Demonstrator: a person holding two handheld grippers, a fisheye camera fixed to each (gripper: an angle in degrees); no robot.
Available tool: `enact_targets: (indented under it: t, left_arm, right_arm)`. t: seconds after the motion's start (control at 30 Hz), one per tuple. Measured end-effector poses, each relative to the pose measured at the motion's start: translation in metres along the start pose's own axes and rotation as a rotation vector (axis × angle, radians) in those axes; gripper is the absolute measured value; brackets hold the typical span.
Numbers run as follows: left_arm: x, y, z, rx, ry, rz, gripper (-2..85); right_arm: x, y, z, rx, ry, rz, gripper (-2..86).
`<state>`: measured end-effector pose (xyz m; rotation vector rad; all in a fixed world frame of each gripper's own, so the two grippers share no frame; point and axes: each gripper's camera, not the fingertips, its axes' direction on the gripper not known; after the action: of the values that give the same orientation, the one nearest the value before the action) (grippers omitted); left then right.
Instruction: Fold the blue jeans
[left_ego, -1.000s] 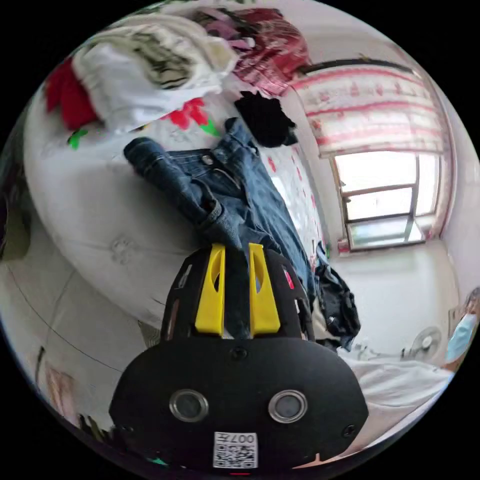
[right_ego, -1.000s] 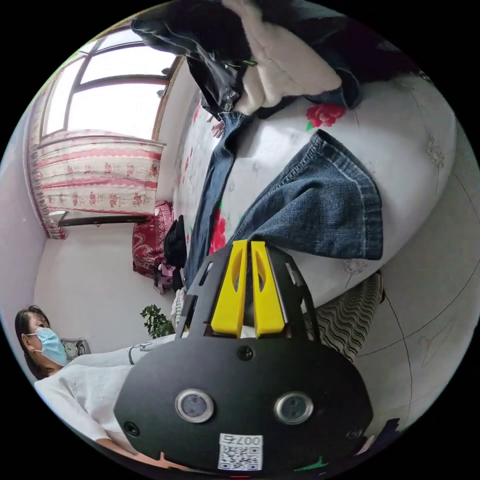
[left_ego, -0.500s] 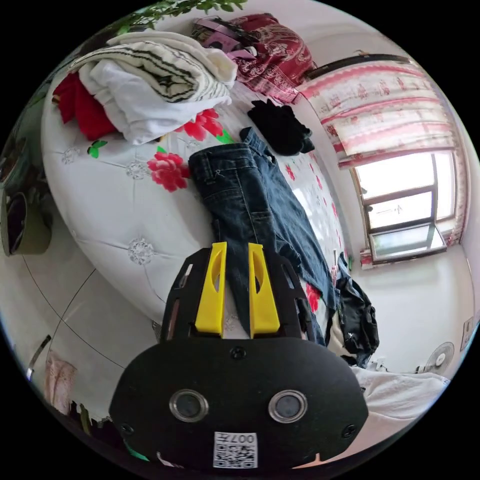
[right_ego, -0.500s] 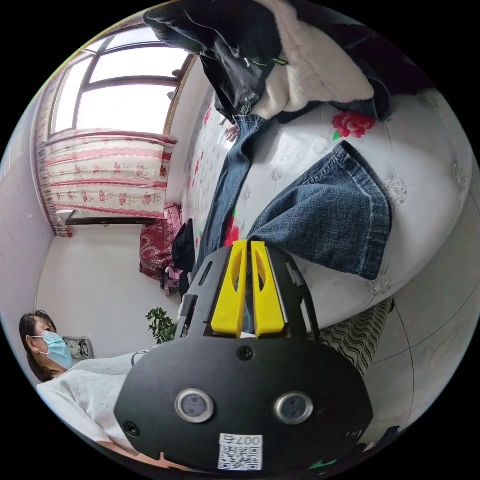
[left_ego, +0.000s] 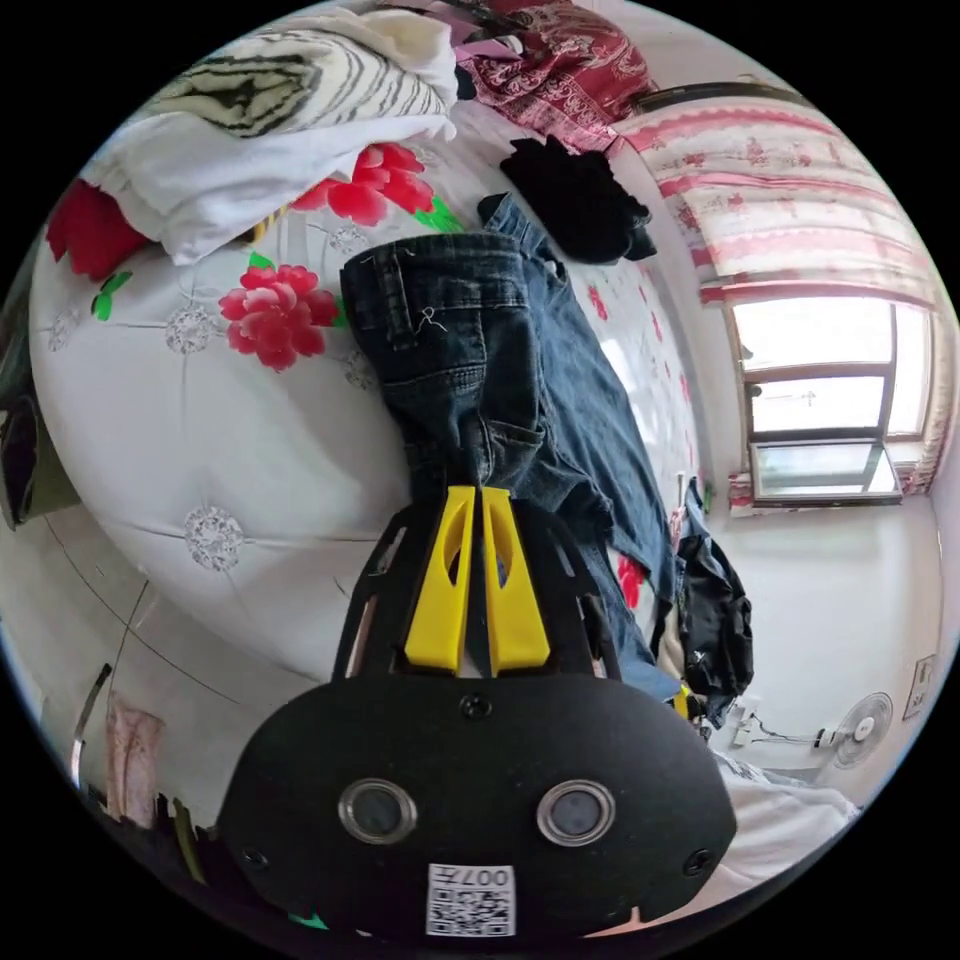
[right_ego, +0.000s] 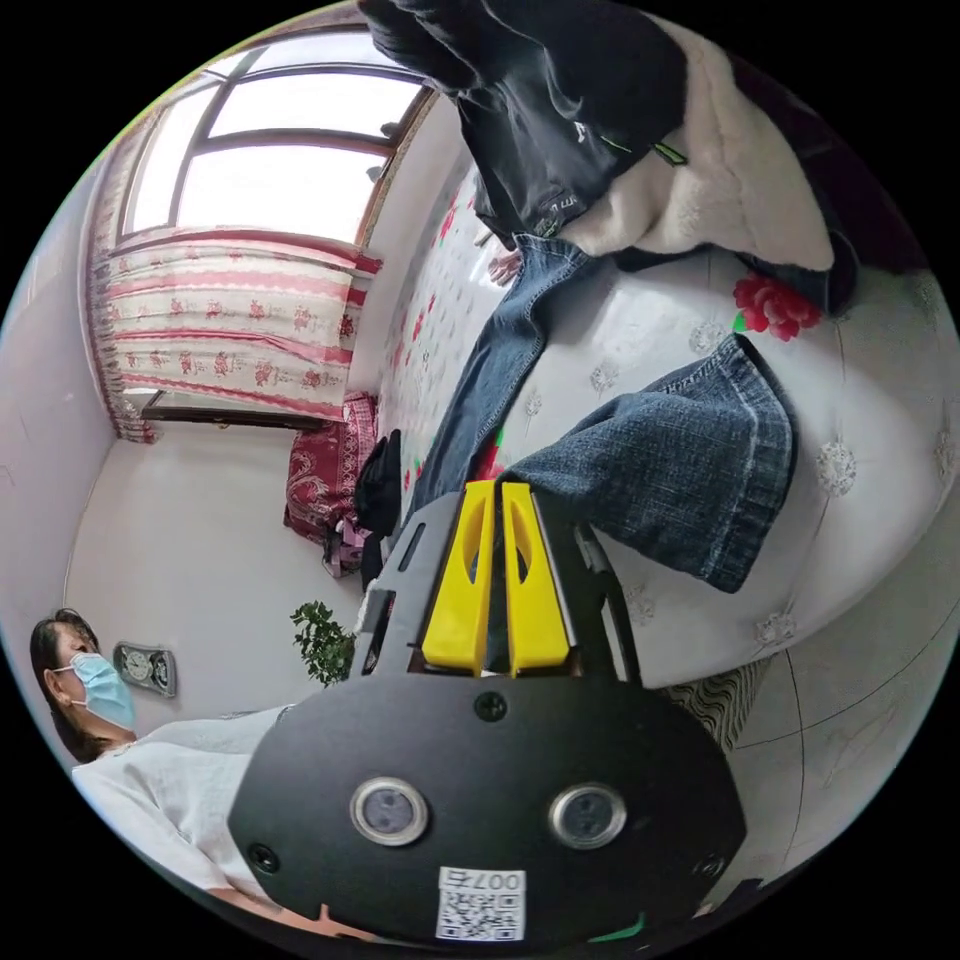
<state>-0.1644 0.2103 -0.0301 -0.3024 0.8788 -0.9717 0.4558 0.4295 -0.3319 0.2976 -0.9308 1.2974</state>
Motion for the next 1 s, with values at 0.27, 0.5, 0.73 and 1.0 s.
enact_targets:
  t: [0.27,0.5,0.73,1.0]
  left_arm:
    - [-0.052,0.05,-0.107,0.229,0.382,-0.022,-0.9]
    - [-0.055,0.071,-0.101,0.249,0.269,-0.033,-1.0]
    - [-0.021,0.048,-0.07,0.296,0.202,0.052,-0.9]
    - [0.075,-0.123,0.072,0.259,0.122,0.215,2.0]
  right_arm:
    - [-0.048,-0.014,-0.041,0.092,-0.284,-0.216,-0.2]
    - [-0.02,0.025,-0.03,0.115,-0.253,-0.213,-0.2]
    - [-0.032,0.027,-0.012,0.117,-0.158,-0.305,-0.2]
    - [-0.113,-0.111,0.139,0.13,0.05,-0.484,1.0]
